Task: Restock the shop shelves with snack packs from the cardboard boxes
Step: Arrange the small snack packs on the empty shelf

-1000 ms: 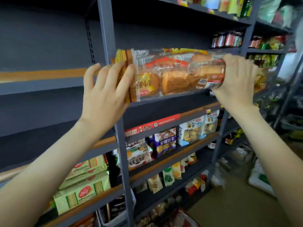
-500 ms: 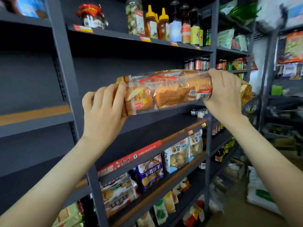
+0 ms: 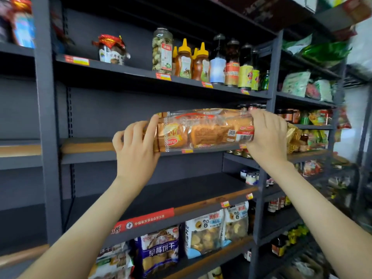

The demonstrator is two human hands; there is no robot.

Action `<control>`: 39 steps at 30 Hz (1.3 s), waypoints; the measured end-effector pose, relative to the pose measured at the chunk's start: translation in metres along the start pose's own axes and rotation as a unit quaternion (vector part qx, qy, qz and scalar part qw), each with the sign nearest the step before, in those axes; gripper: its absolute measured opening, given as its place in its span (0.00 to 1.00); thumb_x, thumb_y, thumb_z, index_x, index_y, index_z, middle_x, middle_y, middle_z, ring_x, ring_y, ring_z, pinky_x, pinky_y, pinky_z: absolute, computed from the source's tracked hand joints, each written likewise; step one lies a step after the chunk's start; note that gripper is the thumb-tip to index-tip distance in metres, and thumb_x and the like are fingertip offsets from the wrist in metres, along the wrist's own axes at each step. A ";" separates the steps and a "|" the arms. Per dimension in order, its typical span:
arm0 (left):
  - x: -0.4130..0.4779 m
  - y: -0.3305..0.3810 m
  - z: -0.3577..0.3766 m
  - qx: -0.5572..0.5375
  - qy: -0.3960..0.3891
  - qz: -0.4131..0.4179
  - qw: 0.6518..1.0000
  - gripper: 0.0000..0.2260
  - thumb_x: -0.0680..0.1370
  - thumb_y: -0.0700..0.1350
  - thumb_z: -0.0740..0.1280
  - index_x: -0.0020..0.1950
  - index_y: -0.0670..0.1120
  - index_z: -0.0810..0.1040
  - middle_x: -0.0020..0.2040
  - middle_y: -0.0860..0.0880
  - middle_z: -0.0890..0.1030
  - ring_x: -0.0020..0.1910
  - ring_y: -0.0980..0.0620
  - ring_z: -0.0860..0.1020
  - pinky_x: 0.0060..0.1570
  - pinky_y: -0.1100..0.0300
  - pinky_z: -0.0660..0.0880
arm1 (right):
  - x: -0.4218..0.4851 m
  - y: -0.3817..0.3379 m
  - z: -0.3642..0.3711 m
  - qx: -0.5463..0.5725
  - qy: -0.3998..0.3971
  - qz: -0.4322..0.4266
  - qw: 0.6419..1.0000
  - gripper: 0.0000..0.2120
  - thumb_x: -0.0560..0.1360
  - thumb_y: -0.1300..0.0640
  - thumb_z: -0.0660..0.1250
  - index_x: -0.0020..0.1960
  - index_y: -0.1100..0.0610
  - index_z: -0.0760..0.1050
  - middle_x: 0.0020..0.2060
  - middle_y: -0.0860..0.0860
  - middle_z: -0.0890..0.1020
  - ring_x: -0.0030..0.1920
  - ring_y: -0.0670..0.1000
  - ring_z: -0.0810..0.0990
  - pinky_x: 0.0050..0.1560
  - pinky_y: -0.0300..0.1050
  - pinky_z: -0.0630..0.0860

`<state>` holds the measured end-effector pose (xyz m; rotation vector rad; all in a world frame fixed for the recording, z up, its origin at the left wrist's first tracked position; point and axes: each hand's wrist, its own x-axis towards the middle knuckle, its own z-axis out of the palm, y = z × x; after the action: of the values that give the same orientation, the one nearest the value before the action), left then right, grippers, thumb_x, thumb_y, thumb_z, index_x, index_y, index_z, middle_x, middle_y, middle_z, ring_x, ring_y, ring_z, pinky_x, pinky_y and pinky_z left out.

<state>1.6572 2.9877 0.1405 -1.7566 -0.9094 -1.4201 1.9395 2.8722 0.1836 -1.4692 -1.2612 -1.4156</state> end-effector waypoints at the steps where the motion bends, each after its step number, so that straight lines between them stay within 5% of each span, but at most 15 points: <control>1: 0.000 0.002 0.004 0.003 -0.012 -0.007 1.000 0.36 0.66 0.45 0.77 0.71 0.43 0.66 0.60 0.40 0.76 0.59 0.41 0.72 0.54 0.47 0.61 | 0.002 0.001 0.008 0.008 0.000 -0.003 1.000 0.30 0.62 0.66 0.76 0.61 0.62 0.71 0.53 0.59 0.78 0.55 0.58 0.71 0.57 0.50 0.61; 7: 0.019 -0.008 0.022 0.055 0.013 0.028 0.998 0.36 0.64 0.43 0.79 0.67 0.41 0.66 0.63 0.35 0.74 0.60 0.39 0.69 0.56 0.45 0.63 | 0.014 0.000 0.054 0.054 0.002 0.009 0.998 0.31 0.60 0.69 0.75 0.61 0.62 0.71 0.53 0.59 0.78 0.55 0.58 0.71 0.58 0.50 0.61; 12: 0.042 -0.021 0.047 0.048 -0.041 0.107 0.992 0.40 0.58 0.31 0.78 0.68 0.43 0.67 0.61 0.33 0.73 0.59 0.35 0.67 0.45 0.43 0.78 | 0.031 0.000 0.090 0.067 -0.053 0.024 0.996 0.28 0.66 0.65 0.74 0.64 0.61 0.71 0.55 0.57 0.77 0.57 0.59 0.73 0.60 0.49 0.61; 19: 0.049 -0.023 0.094 0.067 -0.069 0.120 0.988 0.42 0.58 0.32 0.77 0.69 0.45 0.68 0.58 0.34 0.74 0.55 0.36 0.70 0.44 0.44 0.76 | 0.035 0.028 0.142 0.024 -0.107 -0.061 0.992 0.33 0.64 0.61 0.79 0.65 0.64 0.70 0.57 0.60 0.78 0.57 0.61 0.76 0.61 0.57 0.70; 29: 0.106 0.018 0.166 0.156 -0.126 0.132 0.971 0.43 0.57 0.33 0.79 0.72 0.45 0.71 0.55 0.32 0.76 0.51 0.33 0.75 0.42 0.44 0.76 | 0.070 0.097 0.229 -0.001 -0.133 -0.108 0.985 0.34 0.68 0.60 0.76 0.70 0.63 0.66 0.63 0.59 0.75 0.63 0.61 0.73 0.64 0.56 0.68; 35: 0.140 0.060 0.230 0.215 -0.164 0.097 0.958 0.38 0.76 0.42 0.67 0.80 0.49 0.48 0.69 0.37 0.66 0.67 0.38 0.65 0.56 0.45 0.71 | 0.091 0.152 0.305 0.048 -0.153 -0.126 0.979 0.35 0.75 0.58 0.69 0.76 0.60 0.56 0.70 0.57 0.68 0.70 0.57 0.65 0.71 0.52 0.59; 39: 0.183 0.080 0.291 0.169 -0.217 -0.028 0.961 0.24 0.82 0.44 0.57 0.78 0.49 0.56 0.68 0.41 0.68 0.68 0.40 0.64 0.60 0.44 0.68 | 0.105 0.186 0.362 0.090 -0.167 -0.137 0.972 0.31 0.79 0.55 0.64 0.77 0.56 0.55 0.73 0.55 0.66 0.72 0.56 0.62 0.71 0.52 0.58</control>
<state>1.8984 3.2120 0.2663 -1.8112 -1.3521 -0.8510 2.2075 3.1865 0.2624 -1.4923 -1.8112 -1.2137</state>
